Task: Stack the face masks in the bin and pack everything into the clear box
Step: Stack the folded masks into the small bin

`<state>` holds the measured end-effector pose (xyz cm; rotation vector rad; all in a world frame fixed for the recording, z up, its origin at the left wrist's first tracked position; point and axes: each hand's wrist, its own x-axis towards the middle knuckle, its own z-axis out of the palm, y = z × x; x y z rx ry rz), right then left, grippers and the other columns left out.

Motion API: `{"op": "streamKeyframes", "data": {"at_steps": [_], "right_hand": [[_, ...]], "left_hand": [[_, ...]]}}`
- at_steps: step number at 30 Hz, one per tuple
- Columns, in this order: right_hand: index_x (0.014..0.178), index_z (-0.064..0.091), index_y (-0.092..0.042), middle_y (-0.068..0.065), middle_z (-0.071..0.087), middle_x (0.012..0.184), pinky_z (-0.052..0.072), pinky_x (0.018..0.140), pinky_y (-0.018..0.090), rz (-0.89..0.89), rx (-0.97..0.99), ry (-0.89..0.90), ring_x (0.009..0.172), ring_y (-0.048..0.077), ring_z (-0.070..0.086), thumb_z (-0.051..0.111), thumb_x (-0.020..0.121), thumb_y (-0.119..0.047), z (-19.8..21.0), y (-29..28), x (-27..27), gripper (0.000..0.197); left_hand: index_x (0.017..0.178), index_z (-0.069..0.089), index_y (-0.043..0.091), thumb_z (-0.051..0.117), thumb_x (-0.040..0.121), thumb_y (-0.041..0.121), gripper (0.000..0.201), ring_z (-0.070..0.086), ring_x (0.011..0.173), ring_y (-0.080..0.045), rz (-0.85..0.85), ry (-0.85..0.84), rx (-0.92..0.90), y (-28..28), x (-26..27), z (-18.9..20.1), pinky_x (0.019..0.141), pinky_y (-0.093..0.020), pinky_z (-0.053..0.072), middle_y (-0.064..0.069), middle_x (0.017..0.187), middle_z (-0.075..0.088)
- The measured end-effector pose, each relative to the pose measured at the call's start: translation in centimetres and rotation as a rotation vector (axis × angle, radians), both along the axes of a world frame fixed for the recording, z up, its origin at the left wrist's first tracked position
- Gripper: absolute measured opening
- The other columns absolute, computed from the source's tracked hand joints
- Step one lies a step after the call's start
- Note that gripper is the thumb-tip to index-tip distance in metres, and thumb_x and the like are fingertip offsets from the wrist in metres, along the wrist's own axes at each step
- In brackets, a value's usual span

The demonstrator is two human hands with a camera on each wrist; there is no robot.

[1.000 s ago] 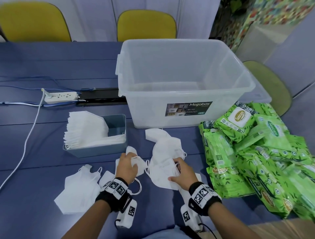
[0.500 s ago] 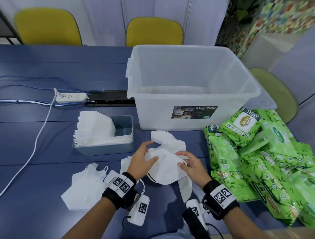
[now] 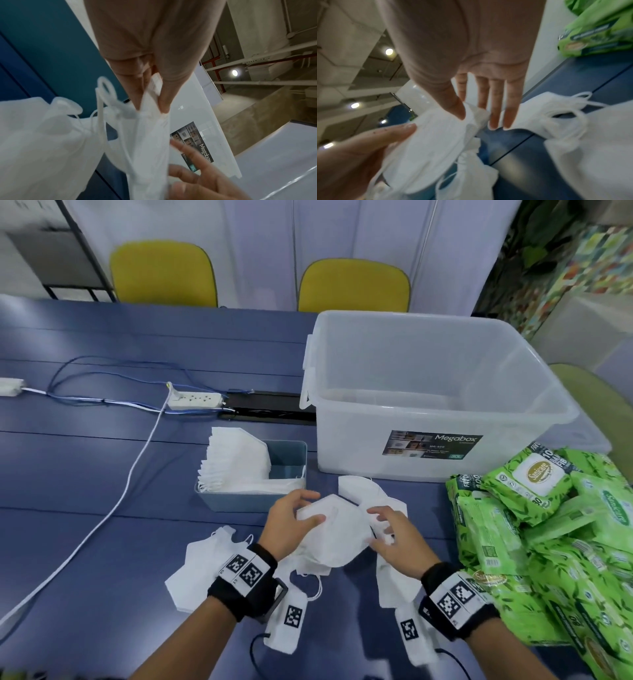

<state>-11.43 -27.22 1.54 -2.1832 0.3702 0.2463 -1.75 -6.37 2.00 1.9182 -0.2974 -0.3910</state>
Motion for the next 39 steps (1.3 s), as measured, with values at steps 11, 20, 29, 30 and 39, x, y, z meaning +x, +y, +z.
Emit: {"op": "streamKeyframes", "data": {"at_steps": [11,20,29,30,39], "right_hand": [[0.104,0.066,-0.009,0.012,0.055,0.096,0.049,0.065,0.018,0.122,0.572,-0.157,0.076,0.009,0.054,0.043,0.072,-0.008,6.0,3.5,3.5,0.039],[0.087,0.069,-0.018,-0.003,0.072,0.078,0.052,0.066,0.022,0.161,0.429,-0.398,0.067,0.009,0.061,0.067,0.071,0.001,8.5,5.4,8.0,0.025],[0.091,0.069,-0.006,0.015,0.063,0.08,0.043,0.052,0.021,0.023,0.36,-0.481,0.06,0.012,0.049,0.073,0.082,-0.011,9.9,7.5,15.0,0.012],[0.098,0.067,-0.006,0.014,0.063,0.078,0.043,0.048,0.022,0.013,0.4,-0.465,0.057,0.012,0.049,0.07,0.084,-0.009,10.0,7.8,15.7,0.014],[0.1,0.06,-0.016,0.01,0.064,0.079,0.056,0.054,0.035,-0.062,0.229,-0.549,0.064,0.024,0.061,0.057,0.093,-0.012,8.4,10.4,20.7,0.008]], "left_hand": [[0.088,0.053,0.011,0.056,0.094,0.03,0.02,0.051,0.07,-0.013,0.098,0.074,0.053,1.8,0.8,0.7,0.057,-0.022,0.04,0.007,0.075,0.052],[0.069,0.047,0.014,0.047,0.099,0.029,0.033,0.04,0.049,-0.009,-0.023,0.28,-0.073,3.8,2.7,3.0,0.043,-0.016,0.031,-0.002,0.063,0.044],[0.099,0.063,-0.003,0.042,0.092,0.004,0.023,0.05,0.044,-0.013,-0.193,0.432,-0.194,6.7,7.1,6.8,0.046,-0.021,0.044,-0.002,0.053,0.057],[0.096,0.063,-0.002,0.044,0.091,0.006,0.021,0.055,0.048,-0.014,-0.153,0.417,-0.189,7.1,8.0,7.2,0.049,-0.022,0.047,-0.005,0.059,0.061],[0.106,0.064,0.003,0.054,0.089,0.005,0.02,0.056,0.099,-0.027,0.121,-0.304,0.348,9.8,17.4,6.1,0.084,-0.033,0.042,-0.013,0.104,0.061]]}}
